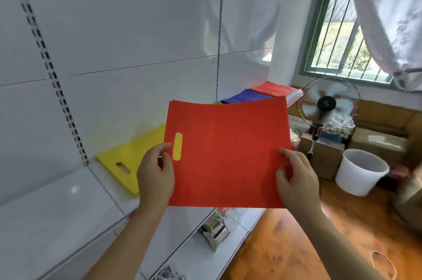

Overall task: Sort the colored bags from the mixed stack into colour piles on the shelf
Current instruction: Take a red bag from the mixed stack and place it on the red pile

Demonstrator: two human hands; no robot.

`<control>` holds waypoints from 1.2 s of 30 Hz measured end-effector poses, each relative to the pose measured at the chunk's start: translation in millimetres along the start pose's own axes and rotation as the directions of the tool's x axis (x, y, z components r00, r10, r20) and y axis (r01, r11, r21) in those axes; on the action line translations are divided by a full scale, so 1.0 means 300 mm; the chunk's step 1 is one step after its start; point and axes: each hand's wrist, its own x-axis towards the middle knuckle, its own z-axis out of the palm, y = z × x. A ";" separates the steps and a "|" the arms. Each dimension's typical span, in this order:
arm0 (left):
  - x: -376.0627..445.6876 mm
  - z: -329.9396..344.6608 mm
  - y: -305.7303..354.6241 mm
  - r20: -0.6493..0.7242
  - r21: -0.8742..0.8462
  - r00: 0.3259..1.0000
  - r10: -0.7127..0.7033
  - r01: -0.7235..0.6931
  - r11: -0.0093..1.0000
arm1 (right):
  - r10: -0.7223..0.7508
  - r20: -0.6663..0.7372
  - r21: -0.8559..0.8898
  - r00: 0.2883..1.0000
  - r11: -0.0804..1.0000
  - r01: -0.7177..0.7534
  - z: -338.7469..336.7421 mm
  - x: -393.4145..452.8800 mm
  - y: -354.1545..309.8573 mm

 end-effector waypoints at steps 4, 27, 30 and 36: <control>0.011 0.270 0.070 0.118 -0.021 0.990 0.071 -0.069 0.997 | 0.059 -0.072 -0.040 0.996 0.997 -0.062 -0.081 0.096 0.205; 0.392 1.822 0.276 0.442 -0.067 0.875 0.198 -0.187 0.980 | 0.332 -0.191 -0.280 0.924 0.884 -0.375 -0.152 0.884 1.192; 0.401 2.042 0.319 0.444 -0.045 0.878 0.181 -0.180 0.983 | 0.328 -0.176 -0.290 0.928 0.884 -0.367 -0.157 1.018 1.382; 0.441 2.403 0.398 0.429 0.018 0.897 0.107 -0.127 0.992 | 0.308 -0.083 -0.293 0.948 0.901 -0.319 -0.178 1.301 1.692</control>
